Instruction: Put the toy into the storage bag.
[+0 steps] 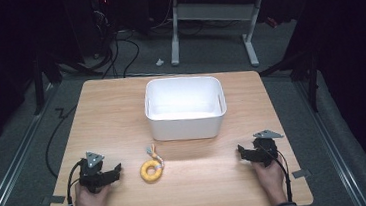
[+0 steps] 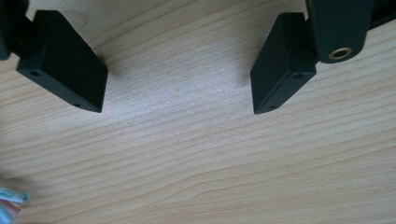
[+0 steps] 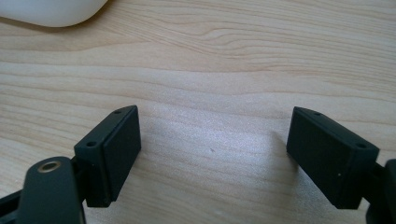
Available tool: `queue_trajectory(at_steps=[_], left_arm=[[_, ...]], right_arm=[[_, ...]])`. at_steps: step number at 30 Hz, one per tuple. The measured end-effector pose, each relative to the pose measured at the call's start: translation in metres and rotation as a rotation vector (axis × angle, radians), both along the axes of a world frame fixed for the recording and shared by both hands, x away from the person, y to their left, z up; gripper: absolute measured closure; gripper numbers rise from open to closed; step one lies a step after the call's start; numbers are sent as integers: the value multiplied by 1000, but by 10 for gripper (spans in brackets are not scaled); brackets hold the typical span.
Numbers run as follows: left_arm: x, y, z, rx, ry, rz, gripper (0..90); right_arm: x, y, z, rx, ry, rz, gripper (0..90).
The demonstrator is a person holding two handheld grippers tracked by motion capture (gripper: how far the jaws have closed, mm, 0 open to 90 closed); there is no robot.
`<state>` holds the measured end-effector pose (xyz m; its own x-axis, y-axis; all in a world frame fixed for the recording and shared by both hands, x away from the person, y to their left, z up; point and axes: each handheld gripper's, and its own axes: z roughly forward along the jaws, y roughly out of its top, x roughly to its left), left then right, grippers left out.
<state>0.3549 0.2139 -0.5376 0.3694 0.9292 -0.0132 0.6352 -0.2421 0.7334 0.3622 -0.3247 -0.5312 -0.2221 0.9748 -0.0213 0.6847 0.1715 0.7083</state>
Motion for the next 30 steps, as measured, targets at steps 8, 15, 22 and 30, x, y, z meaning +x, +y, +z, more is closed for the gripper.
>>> queue_trajectory(at_steps=[8, 15, 22, 30], left_arm=[[2, -1, 0, -3, 2, 0, 186], [2, -1, 0, 1, 4, -14, 165], [1, 0, 0, 0, 5, -21, 164], [2, 1, 2, -5, 21, -36, 180]], right_arm=[[0, 0, 0, 1, 0, 0, 182], [0, 0, 0, 0, -1, -3, 182], [-1, 0, 0, 2, -1, -4, 182], [-1, 0, 0, 2, -3, -1, 194]])
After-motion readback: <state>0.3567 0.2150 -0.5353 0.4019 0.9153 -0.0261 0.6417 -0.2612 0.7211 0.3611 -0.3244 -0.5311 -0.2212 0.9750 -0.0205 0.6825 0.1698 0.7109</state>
